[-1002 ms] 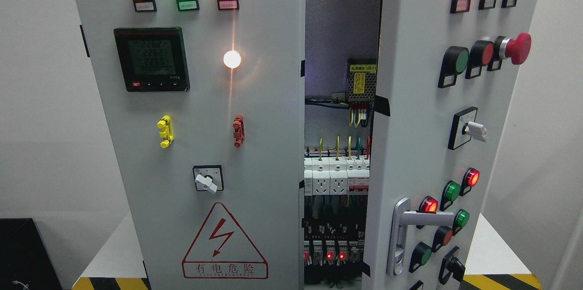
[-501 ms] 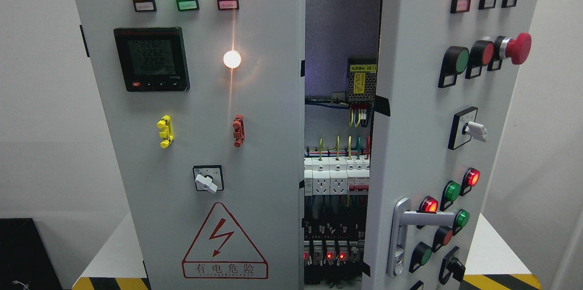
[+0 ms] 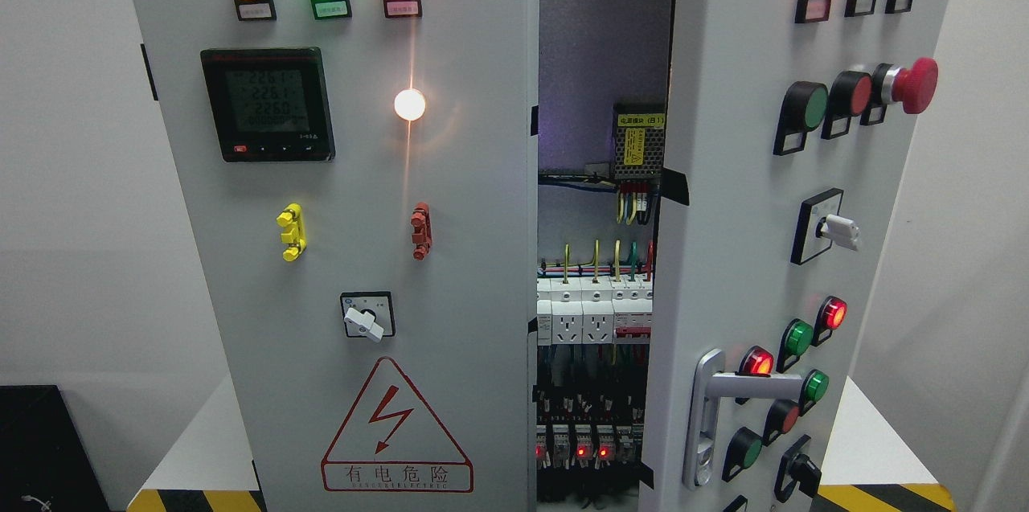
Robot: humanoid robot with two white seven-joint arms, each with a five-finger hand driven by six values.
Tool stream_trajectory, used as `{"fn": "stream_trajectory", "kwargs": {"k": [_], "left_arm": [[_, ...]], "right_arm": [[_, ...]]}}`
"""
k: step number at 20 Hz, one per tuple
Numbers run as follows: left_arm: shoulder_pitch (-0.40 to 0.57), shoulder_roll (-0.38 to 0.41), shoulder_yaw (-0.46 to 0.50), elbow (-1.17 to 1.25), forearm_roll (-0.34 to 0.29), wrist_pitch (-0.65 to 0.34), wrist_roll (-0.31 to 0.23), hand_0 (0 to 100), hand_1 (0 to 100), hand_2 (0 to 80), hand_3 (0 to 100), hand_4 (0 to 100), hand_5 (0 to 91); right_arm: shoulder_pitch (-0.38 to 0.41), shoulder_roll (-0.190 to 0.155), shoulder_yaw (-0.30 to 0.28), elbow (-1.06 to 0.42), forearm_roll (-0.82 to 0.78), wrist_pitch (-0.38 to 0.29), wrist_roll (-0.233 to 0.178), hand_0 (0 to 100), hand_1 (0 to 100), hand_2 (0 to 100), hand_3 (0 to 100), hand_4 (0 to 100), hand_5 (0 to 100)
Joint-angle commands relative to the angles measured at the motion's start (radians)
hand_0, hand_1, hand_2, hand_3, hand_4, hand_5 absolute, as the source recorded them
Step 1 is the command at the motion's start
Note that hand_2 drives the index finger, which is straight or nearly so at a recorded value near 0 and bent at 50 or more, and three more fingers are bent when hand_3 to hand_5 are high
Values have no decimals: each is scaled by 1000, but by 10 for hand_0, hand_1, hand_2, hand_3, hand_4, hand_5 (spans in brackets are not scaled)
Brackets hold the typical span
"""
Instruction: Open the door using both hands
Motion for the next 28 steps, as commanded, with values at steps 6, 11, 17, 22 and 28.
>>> {"fn": "stream_trajectory", "kwargs": {"k": [6,11,17,22,28], "left_arm": [[125,104,-118,-793,9,1,-49,0,0,0,0,0,0],[142,225,-221,-1109,67,5,-88,0,0,0,0,0,0],[134,405,-347,-1383,142,-2,-94,0,0,0,0,0,0],[99,457,-376,-1519,162,-12,-140,0,0,0,0,0,0],[56,486,-457,-1624,162,-13,-140,0,0,0,0,0,0]], "right_arm": [[0,0,0,0,-11,1,0,194,0,0,0,0,0],[0,0,0,0,-11,1,0,194,0,0,0,0,0],[0,0,0,0,-11,1,0,194,0,0,0,0,0],[0,0,0,0,-11,1,0,194,0,0,0,0,0],[0,0,0,0,-11,1,0,194,0,0,0,0,0]]}}
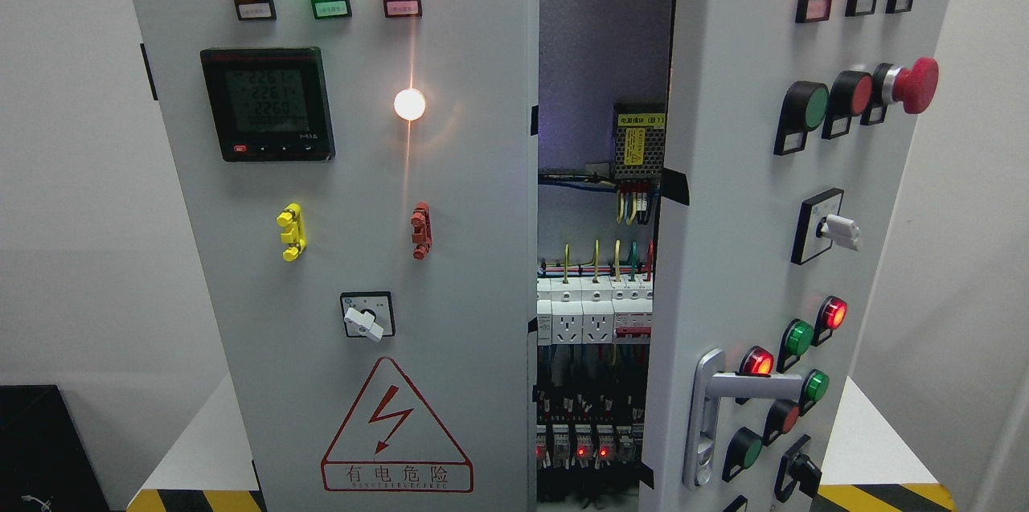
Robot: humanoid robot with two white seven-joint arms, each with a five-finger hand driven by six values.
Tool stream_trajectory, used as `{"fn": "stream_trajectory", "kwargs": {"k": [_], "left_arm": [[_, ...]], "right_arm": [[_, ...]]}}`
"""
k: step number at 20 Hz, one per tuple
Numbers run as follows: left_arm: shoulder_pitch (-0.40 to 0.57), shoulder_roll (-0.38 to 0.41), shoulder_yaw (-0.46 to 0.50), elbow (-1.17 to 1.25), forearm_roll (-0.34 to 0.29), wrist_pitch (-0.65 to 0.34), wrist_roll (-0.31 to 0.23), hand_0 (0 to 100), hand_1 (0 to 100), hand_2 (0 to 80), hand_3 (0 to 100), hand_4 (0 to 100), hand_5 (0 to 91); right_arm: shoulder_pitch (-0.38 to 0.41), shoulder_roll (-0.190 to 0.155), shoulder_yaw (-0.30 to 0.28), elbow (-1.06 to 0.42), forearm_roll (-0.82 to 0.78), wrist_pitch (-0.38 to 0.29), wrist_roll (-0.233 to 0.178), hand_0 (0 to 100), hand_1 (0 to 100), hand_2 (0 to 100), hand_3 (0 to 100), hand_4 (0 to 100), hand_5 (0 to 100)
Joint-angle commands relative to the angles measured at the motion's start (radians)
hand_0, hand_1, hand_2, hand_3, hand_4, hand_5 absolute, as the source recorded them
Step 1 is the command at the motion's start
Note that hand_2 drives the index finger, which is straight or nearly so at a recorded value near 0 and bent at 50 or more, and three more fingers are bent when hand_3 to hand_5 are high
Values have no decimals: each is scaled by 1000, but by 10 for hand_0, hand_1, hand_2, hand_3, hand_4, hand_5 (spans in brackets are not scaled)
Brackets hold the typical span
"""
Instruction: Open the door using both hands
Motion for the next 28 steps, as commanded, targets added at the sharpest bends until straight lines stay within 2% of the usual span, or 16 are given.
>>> {"fn": "stream_trajectory", "kwargs": {"k": [1,4,7,10,14,19,24,26,28], "left_arm": [[-30,129,-139,-362,11,-3,-2,0,0,0,0,0,0],[-58,132,-139,-383,12,-18,-2,0,0,0,0,0,0],[-90,132,-139,-409,20,-78,1,0,0,0,0,0,0],[-151,132,-137,-411,67,-85,4,0,0,0,0,0,0],[-268,140,-131,-413,202,-84,4,0,0,0,0,0,0],[-467,157,-131,-411,371,-69,6,0,0,0,0,0,0],[-703,219,-131,-402,599,-17,6,0,0,0,0,0,0],[-768,226,-136,-393,629,10,6,0,0,0,0,0,0],[-817,220,-143,-376,630,46,3,0,0,0,0,0,0]], "right_arm": [[0,0,0,0,-9,1,0,194,0,0,0,0,0],[0,0,0,0,-11,1,0,194,0,0,0,0,0],[0,0,0,0,-11,1,0,194,0,0,0,0,0],[0,0,0,0,-11,1,0,194,0,0,0,0,0],[0,0,0,0,-9,1,0,194,0,0,0,0,0],[0,0,0,0,-11,1,0,194,0,0,0,0,0],[0,0,0,0,-11,1,0,194,0,0,0,0,0],[0,0,0,0,-11,1,0,194,0,0,0,0,0],[0,0,0,0,-11,1,0,194,0,0,0,0,0]]}}
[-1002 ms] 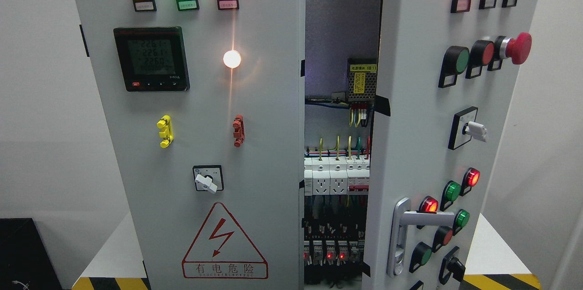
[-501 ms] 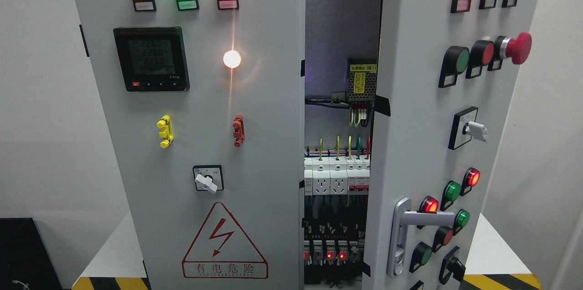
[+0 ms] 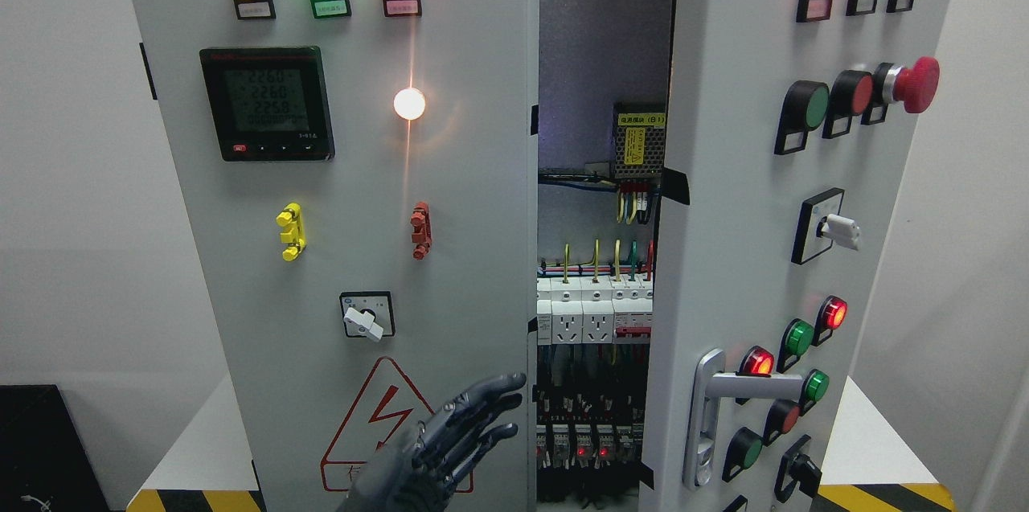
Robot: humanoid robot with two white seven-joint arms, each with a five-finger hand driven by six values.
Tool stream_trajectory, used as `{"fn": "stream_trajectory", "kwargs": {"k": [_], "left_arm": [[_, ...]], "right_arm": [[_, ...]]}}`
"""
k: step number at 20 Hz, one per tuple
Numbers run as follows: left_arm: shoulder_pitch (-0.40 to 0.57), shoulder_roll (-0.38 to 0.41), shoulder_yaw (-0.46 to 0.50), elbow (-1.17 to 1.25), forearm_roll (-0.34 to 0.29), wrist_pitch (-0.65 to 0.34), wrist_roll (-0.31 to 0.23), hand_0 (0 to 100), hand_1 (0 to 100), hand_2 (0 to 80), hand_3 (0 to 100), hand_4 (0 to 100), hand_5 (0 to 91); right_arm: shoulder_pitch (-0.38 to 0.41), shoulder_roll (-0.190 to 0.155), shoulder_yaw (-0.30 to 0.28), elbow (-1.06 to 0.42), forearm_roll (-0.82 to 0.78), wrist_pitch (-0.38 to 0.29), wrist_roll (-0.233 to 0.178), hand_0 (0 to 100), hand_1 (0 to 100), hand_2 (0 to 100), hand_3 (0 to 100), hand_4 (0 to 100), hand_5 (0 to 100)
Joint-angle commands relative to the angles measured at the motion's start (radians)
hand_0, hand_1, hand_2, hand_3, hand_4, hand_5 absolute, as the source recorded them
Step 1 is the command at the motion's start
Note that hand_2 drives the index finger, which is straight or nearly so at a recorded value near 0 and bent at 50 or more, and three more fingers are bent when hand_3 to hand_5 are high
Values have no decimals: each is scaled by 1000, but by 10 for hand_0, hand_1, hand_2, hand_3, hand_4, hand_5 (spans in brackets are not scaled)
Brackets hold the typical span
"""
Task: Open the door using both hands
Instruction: 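Raise the left hand toward the gap at the door's edge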
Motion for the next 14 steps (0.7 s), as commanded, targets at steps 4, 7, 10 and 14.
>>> {"fn": "stream_trajectory", "kwargs": {"k": [4,7,10,14], "left_arm": [[-310,48,-82,39,121,49,-8,0,0,0,0,0,0],[-373,30,-111,85,167,50,-8,0,0,0,0,0,0],[-404,-11,-119,133,171,61,-10,0,0,0,0,0,0],[-430,-33,-128,135,171,92,-10,0,0,0,0,0,0]], "right_arm": [[0,0,0,0,-11,1,0,194,0,0,0,0,0],[1,0,0,0,-9,1,0,194,0,0,0,0,0],[0,0,0,0,-11,1,0,194,0,0,0,0,0],[0,0,0,0,-11,1,0,194,0,0,0,0,0]]}}
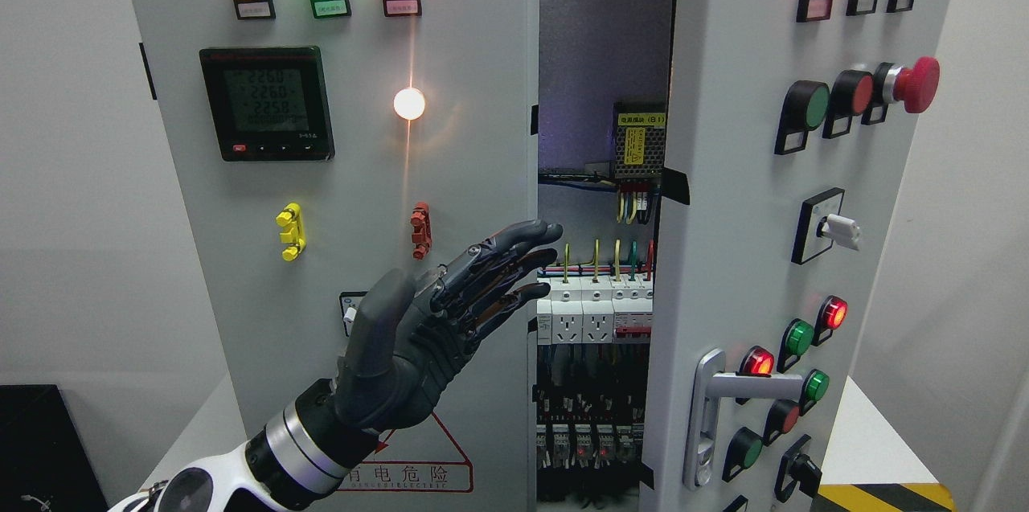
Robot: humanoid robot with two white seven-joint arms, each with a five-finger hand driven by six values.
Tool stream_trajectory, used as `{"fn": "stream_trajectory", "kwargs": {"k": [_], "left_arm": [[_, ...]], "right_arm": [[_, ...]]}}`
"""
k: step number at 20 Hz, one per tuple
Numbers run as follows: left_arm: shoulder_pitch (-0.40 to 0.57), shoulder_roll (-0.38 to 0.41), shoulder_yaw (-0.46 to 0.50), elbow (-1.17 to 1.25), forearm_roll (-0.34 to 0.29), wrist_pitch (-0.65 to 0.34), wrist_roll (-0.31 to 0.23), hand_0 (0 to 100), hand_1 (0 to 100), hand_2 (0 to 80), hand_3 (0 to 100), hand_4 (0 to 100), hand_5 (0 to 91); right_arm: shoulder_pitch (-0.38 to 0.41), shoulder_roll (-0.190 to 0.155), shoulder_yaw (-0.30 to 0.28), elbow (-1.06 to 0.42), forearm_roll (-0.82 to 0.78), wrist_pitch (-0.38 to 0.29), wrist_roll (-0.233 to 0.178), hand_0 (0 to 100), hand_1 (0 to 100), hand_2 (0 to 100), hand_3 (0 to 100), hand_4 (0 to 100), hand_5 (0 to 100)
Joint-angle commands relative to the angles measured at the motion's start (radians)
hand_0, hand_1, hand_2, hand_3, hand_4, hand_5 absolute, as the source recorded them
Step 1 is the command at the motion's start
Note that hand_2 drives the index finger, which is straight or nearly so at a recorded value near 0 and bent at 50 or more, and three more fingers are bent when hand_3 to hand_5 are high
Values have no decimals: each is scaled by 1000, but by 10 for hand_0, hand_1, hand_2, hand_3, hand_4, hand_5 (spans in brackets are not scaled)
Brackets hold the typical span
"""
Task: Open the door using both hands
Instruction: 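Raise the left hand toward the gap at the door's edge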
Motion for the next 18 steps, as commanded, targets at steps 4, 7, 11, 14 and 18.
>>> {"fn": "stream_trajectory", "kwargs": {"k": [4,7,11,14,18], "left_arm": [[-126,-69,-109,99,23,14,-1,0,0,0,0,0,0],[-152,-117,-112,123,63,27,-1,0,0,0,0,0,0],[-203,-157,-111,127,176,110,-1,0,0,0,0,0,0],[-224,-177,-111,139,202,129,-1,0,0,0,0,0,0],[-257,-178,-112,139,280,141,-1,0,0,0,0,0,0]], "right_arm": [[0,0,0,0,-11,1,0,194,0,0,0,0,0],[0,0,0,0,-11,1,0,194,0,0,0,0,0],[0,0,0,0,-9,1,0,194,0,0,0,0,0],[0,0,0,0,-9,2,0,194,0,0,0,0,0],[0,0,0,0,-9,1,0,194,0,0,0,0,0]]}}
